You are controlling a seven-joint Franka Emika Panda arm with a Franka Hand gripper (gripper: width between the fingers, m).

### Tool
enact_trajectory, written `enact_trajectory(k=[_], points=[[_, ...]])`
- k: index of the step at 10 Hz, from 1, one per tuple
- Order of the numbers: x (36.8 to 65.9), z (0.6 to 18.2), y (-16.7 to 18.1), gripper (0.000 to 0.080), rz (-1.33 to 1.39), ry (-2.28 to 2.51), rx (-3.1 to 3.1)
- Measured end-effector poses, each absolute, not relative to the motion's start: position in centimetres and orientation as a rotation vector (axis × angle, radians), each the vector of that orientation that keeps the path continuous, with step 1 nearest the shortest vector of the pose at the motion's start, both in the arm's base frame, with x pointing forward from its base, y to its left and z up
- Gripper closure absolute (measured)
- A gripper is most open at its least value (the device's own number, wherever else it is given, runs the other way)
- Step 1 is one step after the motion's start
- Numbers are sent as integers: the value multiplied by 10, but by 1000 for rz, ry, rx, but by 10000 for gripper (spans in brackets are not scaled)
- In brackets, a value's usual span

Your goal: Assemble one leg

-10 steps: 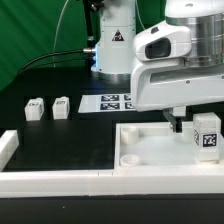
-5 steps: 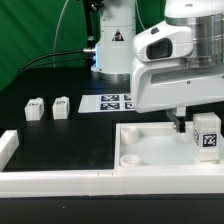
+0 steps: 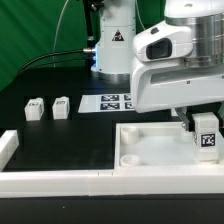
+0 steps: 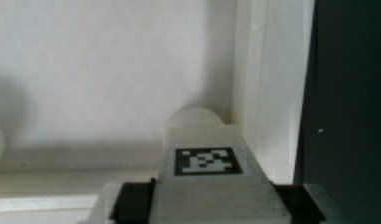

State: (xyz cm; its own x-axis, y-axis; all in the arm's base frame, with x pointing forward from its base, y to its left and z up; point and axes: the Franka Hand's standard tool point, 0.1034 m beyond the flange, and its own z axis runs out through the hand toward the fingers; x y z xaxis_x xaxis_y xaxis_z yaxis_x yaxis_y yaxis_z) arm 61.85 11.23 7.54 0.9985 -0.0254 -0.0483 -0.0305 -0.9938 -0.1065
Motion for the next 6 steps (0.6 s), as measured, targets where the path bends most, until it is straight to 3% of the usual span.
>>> enact_trajectory(k=[6], points=[[620, 75, 117, 507, 83, 981, -2870]])
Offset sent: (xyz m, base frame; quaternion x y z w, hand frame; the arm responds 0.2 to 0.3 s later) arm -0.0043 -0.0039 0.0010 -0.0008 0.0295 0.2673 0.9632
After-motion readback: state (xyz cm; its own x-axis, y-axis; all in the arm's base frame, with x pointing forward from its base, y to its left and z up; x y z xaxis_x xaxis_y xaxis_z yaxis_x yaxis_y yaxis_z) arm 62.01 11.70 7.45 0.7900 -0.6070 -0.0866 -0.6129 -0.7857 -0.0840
